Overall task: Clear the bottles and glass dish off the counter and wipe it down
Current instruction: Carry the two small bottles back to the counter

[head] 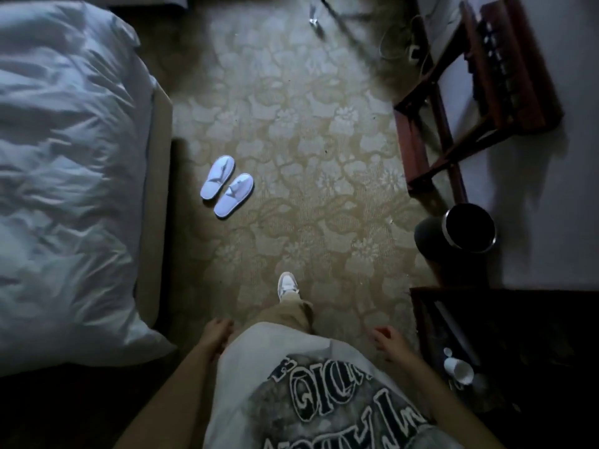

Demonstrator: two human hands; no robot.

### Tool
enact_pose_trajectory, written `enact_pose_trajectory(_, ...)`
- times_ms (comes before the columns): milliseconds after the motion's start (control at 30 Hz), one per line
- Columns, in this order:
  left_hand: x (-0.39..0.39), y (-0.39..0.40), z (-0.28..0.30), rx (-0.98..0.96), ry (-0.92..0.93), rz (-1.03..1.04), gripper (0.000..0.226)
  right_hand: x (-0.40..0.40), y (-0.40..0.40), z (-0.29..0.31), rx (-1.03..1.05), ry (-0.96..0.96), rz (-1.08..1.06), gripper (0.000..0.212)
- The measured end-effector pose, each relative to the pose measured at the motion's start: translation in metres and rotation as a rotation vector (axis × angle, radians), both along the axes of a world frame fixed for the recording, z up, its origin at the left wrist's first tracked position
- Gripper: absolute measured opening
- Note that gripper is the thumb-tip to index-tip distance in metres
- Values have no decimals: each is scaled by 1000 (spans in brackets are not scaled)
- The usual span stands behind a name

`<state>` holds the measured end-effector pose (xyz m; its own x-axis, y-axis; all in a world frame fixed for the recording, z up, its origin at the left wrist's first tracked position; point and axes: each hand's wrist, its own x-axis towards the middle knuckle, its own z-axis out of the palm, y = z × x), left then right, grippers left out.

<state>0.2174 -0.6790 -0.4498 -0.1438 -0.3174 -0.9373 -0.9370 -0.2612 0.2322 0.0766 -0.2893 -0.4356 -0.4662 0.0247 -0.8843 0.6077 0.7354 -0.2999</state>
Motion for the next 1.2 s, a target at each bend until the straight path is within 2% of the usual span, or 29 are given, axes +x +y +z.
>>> enact_pose_trajectory(67, -74, -35, 19, -13, 94, -8, 27, -33, 2, -13, 32, -14, -31, 7)
enact_pose_trajectory(133, -149, -68, 48, -39, 196, -75, 23, -67, -8, -17, 55, -22, 0, 17)
enact_pose_trajectory(300, -291, -142, 75, -153, 406, -114, 24, -175, -77, -6, 70, -29, 70, 21)
enact_pose_trajectory(433, -345, -176, 56, -135, 338, -82, 29, -285, -148, -16, 11, -37, 126, 18)
enact_pose_trajectory(533, -359, -196, 34, -109, 151, 69, 25, -387, -216, -19, -27, -15, 163, 21)
enact_pose_trajectory(633, -372, -208, 37, -95, 1, 212, 26, -485, -288, 2, -99, 8, 190, 24)
enact_pose_trajectory(800, -443, -256, 35, -111, -8, 229, 28, -646, -404, 38, -212, 148, 276, 26)
enact_pose_trajectory(900, -505, -300, 5, -41, 8, 241, 29, -721, -448, 41, -214, 153, 302, 25)
enact_pose_trajectory(1067, -675, -388, 12, 28, 43, 306, 22, -815, -483, 26, -106, 101, 228, 23)
enact_pose_trajectory(1200, -821, -481, 10, -28, 82, 182, 19, -863, -491, 22, 17, 38, 98, 22)
